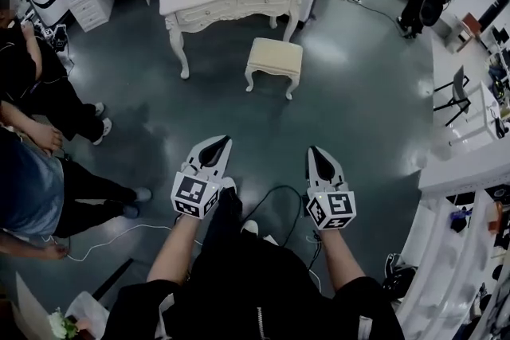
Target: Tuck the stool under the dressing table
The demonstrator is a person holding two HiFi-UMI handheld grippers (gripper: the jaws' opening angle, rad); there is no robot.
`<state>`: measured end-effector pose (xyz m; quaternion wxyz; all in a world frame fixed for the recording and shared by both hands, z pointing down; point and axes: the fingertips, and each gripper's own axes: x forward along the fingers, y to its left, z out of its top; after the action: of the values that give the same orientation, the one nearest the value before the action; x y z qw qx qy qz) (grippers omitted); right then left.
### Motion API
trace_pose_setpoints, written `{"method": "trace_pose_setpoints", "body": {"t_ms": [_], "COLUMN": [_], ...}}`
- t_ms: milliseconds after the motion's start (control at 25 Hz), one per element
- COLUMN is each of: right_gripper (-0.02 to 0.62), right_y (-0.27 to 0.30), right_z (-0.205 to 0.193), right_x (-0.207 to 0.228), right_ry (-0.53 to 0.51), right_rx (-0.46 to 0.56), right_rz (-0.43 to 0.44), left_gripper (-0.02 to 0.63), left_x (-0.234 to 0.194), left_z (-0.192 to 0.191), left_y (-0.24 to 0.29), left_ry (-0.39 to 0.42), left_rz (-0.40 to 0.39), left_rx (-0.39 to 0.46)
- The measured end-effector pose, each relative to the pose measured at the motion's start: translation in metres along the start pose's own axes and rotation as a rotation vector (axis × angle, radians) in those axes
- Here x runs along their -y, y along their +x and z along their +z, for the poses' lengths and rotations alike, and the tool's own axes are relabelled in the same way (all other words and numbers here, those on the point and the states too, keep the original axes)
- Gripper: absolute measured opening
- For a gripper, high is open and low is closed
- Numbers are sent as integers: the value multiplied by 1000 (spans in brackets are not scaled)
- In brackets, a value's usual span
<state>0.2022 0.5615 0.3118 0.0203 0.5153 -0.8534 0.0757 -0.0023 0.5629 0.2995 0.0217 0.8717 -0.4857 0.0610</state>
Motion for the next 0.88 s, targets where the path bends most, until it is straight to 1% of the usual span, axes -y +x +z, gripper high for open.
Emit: {"method": "trace_pose_setpoints", "body": {"t_ms": [200, 400, 640, 880], "right_gripper": [3, 5, 4, 5], "right_y": [29, 76, 159, 259], "right_z": [0, 7, 24, 48], "right_x": [16, 37, 62, 91], "right_ry": [11, 14, 14, 20], "right_rx": [-18, -22, -31, -24], "right_rz": [-7, -21, -50, -87], "left_gripper": [21, 21, 21, 21], "left_x": [-19, -54, -114, -190], "left_z": [-1, 0, 10, 23], "left_y": [29, 75, 145, 222], "left_ry": [-9, -19, -29, 5], "left_rz": [-7, -16, -51, -95], "left_rx": [-6, -6, -7, -19]}}
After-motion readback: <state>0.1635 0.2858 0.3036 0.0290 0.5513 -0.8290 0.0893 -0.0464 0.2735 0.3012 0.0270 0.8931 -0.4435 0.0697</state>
